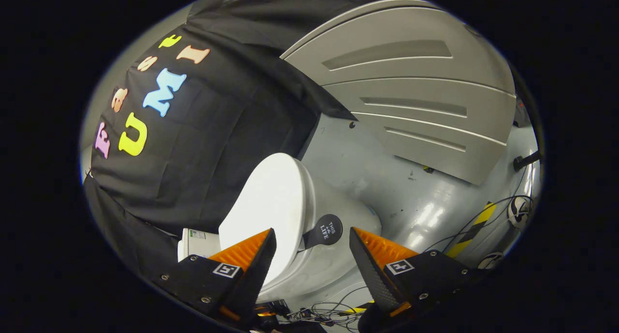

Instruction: Open the toilet lid.

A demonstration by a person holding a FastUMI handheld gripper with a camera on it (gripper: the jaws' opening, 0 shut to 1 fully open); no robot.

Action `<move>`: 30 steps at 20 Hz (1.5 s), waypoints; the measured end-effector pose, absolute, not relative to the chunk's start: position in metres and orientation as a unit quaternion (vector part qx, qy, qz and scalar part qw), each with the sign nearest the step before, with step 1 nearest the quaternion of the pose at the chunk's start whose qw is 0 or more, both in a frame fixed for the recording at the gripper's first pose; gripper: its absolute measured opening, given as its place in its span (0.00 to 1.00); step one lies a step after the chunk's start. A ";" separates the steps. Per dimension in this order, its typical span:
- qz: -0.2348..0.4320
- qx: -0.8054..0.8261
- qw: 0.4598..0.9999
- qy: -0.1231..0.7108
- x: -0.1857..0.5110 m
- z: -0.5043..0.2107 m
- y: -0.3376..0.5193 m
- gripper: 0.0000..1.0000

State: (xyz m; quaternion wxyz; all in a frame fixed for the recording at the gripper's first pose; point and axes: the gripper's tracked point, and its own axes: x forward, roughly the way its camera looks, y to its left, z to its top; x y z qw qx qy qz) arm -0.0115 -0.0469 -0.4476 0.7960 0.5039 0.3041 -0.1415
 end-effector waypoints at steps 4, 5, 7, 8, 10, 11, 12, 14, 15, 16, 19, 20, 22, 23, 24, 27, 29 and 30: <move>-0.141 0.522 0.783 0.309 -0.005 -0.465 -0.045 0.88; -0.145 0.525 0.778 0.311 -0.004 -0.472 -0.047 0.86; -0.148 0.539 0.767 0.313 -0.003 -0.484 -0.046 0.84; -0.142 0.550 0.763 0.309 0.000 -0.486 -0.043 0.83; -0.129 0.559 0.760 0.305 0.006 -0.492 -0.040 0.77; -0.122 0.563 0.758 0.305 0.008 -0.495 -0.038 0.70; -0.116 0.567 0.758 0.302 0.011 -0.496 -0.037 0.69; -0.100 0.572 0.760 0.293 0.017 -0.496 -0.035 0.65; -0.093 0.573 0.760 0.292 0.020 -0.496 -0.034 0.59; -0.089 0.574 0.761 0.289 0.022 -0.497 -0.034 0.55; -0.079 0.576 0.763 0.283 0.024 -0.499 -0.035 0.39; -0.073 0.577 0.764 0.279 0.023 -0.499 -0.035 0.36; -0.060 0.580 0.765 0.273 0.021 -0.497 -0.035 0.30; -0.056 0.585 0.764 0.266 0.021 -0.496 -0.034 0.27; -0.052 0.589 0.763 0.262 0.021 -0.495 -0.034 0.23; -0.049 0.583 0.773 0.246 0.023 -0.487 -0.035 0.10; -0.054 0.578 0.778 0.240 0.023 -0.485 -0.035 0.02; -0.057 0.576 0.779 0.240 0.023 -0.485 -0.035 0.00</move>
